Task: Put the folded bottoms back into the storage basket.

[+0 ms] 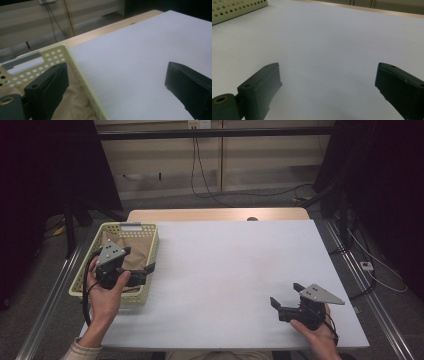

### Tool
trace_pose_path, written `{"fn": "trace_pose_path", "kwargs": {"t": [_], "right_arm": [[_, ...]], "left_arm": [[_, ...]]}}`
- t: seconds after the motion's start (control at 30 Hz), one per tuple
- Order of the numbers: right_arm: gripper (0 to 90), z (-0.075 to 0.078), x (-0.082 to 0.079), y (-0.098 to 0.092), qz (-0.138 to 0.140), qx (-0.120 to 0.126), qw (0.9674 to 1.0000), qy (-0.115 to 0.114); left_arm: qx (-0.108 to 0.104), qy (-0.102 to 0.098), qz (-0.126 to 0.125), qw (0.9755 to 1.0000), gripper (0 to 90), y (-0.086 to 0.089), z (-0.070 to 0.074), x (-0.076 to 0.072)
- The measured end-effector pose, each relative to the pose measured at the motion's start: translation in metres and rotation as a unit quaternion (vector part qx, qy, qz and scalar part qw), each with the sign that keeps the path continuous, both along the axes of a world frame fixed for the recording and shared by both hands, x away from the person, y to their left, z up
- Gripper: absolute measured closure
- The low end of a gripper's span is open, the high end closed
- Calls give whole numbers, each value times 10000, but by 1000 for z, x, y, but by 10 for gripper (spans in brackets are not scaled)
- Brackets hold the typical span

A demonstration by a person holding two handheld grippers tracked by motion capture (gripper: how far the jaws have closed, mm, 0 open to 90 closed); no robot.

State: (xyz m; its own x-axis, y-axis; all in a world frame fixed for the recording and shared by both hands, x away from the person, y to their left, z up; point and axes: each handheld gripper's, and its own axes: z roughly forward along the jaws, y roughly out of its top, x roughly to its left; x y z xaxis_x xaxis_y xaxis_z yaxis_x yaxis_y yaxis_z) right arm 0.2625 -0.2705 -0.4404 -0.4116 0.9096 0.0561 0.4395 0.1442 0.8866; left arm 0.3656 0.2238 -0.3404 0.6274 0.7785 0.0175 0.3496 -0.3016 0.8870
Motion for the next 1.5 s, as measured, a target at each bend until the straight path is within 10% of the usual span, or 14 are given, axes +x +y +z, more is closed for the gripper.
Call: {"fn": "trace_pose_path", "kwargs": {"t": [0.53, 1.5], "right_arm": [[63, 0, 0, 1, 29, 16, 10000, 4], [60, 0, 0, 0, 4, 64, 10000, -7]], "left_arm": [[79, -28, -369, 9993, 55, -35, -2, 1], [-14, 211, -905, 9957, 56, -83, -51, -12]]}}
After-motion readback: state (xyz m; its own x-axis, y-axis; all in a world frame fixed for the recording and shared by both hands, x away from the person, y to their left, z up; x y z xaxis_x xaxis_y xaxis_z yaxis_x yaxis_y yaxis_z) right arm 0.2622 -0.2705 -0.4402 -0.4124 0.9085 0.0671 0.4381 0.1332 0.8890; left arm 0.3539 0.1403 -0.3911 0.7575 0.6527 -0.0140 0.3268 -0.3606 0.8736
